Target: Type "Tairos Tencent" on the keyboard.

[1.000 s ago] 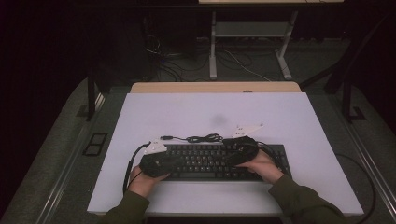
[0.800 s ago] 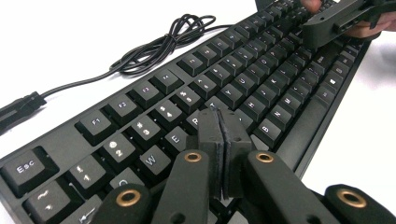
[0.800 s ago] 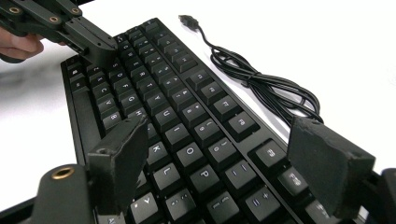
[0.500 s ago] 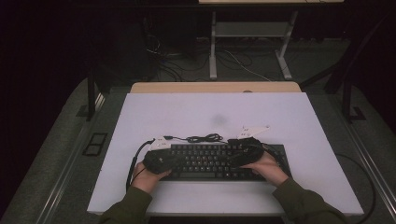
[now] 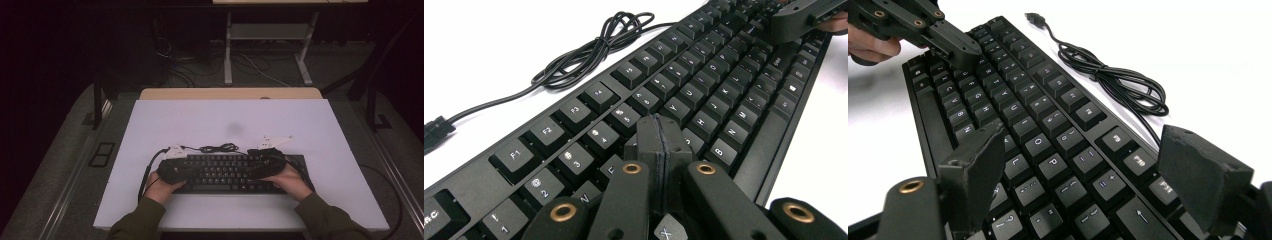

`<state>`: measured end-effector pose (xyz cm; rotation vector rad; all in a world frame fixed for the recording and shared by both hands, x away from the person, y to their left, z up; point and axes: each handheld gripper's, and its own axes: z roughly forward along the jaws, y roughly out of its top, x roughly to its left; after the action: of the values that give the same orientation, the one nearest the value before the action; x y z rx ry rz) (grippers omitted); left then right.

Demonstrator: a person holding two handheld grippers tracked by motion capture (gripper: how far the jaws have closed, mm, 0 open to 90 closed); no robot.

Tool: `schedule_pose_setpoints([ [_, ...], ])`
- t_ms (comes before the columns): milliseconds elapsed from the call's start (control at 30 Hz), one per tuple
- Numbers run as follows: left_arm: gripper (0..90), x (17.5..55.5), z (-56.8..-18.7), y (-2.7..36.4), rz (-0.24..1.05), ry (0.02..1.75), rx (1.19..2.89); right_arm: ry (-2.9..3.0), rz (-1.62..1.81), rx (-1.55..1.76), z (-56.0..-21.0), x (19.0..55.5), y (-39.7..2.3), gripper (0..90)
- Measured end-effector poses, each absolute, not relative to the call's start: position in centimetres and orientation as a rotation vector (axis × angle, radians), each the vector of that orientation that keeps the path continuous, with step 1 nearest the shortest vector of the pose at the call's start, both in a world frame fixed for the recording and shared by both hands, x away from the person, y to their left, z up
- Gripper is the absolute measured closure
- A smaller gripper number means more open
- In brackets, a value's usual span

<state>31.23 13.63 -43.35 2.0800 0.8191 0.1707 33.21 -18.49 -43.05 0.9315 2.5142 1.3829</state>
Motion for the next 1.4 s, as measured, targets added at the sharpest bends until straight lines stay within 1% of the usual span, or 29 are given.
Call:
schedule_pose_setpoints([
  [1033,89.0,32.22,-43.83,12.80,0.185,0.816,2.122,2.492,1.368,0.969,-43.03,32.63,-19.40,19.6],
  [1400,88.9,32.05,-43.54,12.82,0.182,0.822,2.102,2.489,1.373,0.970,-42.96,32.67,-19.52,19.5],
])
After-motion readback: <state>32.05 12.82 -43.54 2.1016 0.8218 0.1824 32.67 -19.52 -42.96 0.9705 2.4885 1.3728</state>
